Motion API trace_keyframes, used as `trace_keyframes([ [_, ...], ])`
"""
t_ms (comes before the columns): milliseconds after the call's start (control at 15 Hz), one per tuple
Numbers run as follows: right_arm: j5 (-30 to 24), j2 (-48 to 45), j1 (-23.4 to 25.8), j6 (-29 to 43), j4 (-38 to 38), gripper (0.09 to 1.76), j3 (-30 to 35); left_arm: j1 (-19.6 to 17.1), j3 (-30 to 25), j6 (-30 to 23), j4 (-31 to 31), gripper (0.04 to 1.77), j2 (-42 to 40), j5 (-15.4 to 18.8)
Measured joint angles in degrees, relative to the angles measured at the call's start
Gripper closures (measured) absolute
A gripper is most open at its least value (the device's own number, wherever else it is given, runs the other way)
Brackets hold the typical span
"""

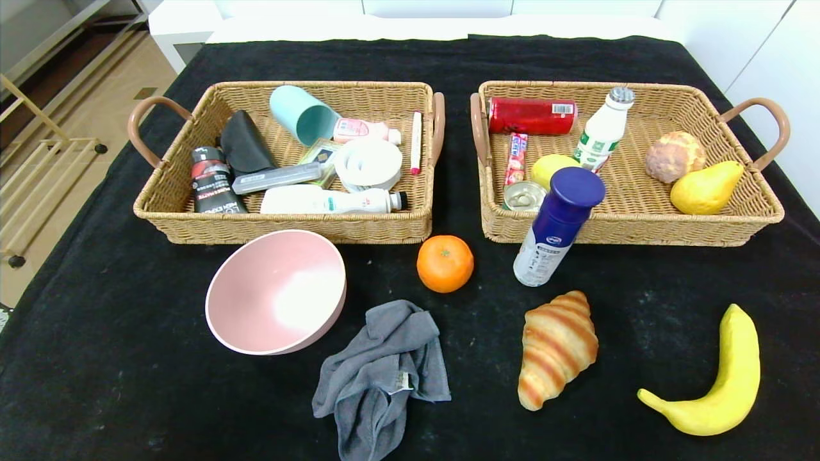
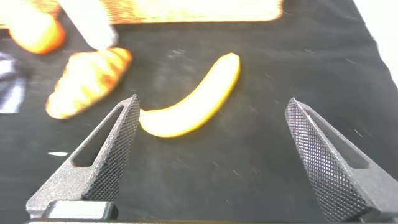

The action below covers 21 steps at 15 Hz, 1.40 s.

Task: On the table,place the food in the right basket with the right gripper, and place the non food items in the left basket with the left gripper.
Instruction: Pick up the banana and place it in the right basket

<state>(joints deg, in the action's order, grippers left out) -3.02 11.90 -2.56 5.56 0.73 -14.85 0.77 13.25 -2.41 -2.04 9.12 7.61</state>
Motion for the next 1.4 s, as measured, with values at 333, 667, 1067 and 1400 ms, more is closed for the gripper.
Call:
trace_keyframes([
  [333, -0.48, 16.24, -11.41, -0.29, 3.97, 0.14, -7.36, 10.45, 7.50, 1.62, -0.17, 0.09, 13.01, 4.32],
  [667, -0.50, 33.02, -14.32, -1.76, 17.40, 0.14, -9.76, 21.33, 14.19, 3.89, -0.77, 0.09, 26.77, 4.49],
  [1067, 5.36, 42.67, -23.78, -2.36, 18.77, 0.14, -13.02, 27.67, 17.88, 5.89, -3.33, 0.09, 37.18, 4.66],
  [1400, 6.11, 46.73, -25.75, -2.36, 19.49, 0.14, -15.49, 28.50, 20.74, 6.10, -3.39, 0.09, 41.92, 4.73],
])
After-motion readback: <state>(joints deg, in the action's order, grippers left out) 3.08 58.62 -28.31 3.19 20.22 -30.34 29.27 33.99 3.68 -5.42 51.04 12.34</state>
